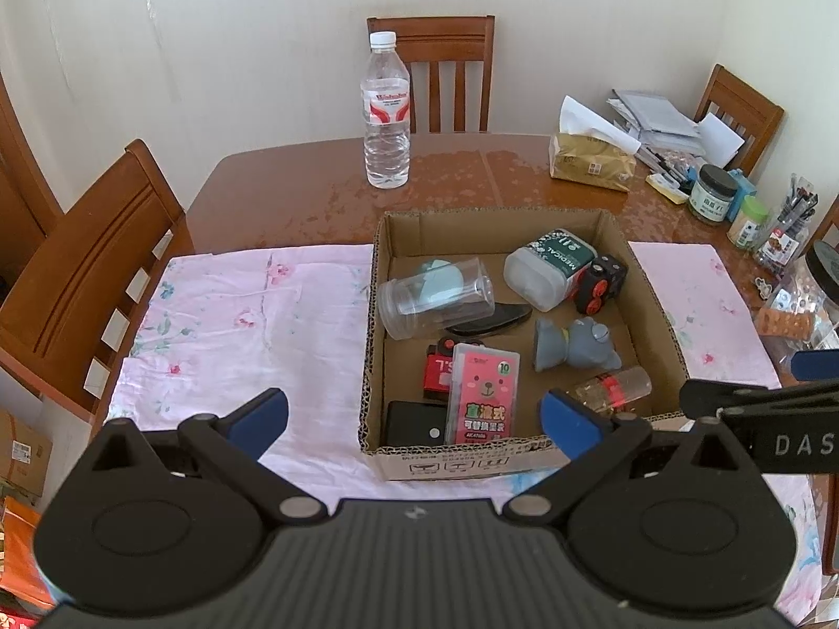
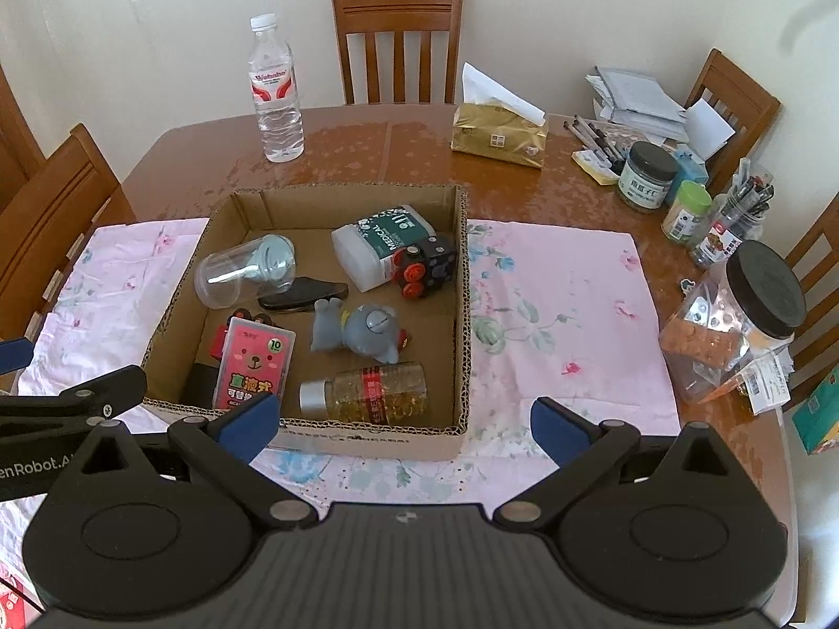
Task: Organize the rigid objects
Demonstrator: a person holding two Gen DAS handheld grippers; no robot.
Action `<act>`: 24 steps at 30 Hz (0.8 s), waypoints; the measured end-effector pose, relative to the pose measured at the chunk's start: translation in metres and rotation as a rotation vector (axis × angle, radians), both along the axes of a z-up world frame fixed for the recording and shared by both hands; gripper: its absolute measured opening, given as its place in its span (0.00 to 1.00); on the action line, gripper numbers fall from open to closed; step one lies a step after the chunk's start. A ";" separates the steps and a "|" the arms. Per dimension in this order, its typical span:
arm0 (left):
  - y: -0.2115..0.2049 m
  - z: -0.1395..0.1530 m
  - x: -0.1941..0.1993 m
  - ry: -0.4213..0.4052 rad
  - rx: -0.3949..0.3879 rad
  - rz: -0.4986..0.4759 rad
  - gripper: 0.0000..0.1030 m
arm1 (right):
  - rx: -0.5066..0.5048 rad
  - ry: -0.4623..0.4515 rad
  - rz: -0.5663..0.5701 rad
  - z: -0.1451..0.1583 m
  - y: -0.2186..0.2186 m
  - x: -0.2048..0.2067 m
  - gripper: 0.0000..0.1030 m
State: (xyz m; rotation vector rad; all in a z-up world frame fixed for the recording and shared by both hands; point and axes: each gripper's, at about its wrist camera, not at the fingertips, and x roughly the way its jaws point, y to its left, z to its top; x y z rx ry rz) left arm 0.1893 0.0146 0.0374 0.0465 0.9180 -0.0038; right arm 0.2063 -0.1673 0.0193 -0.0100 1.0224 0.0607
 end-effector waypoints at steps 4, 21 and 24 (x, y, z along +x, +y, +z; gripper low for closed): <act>0.000 0.000 0.000 0.000 0.005 0.002 0.99 | -0.003 -0.003 -0.001 0.000 0.001 -0.001 1.00; -0.001 0.004 -0.001 0.001 0.012 -0.001 0.99 | -0.010 -0.019 -0.009 0.002 -0.001 -0.001 1.00; -0.001 0.005 -0.001 0.002 0.013 -0.001 0.99 | -0.014 -0.021 -0.010 0.003 -0.001 -0.001 1.00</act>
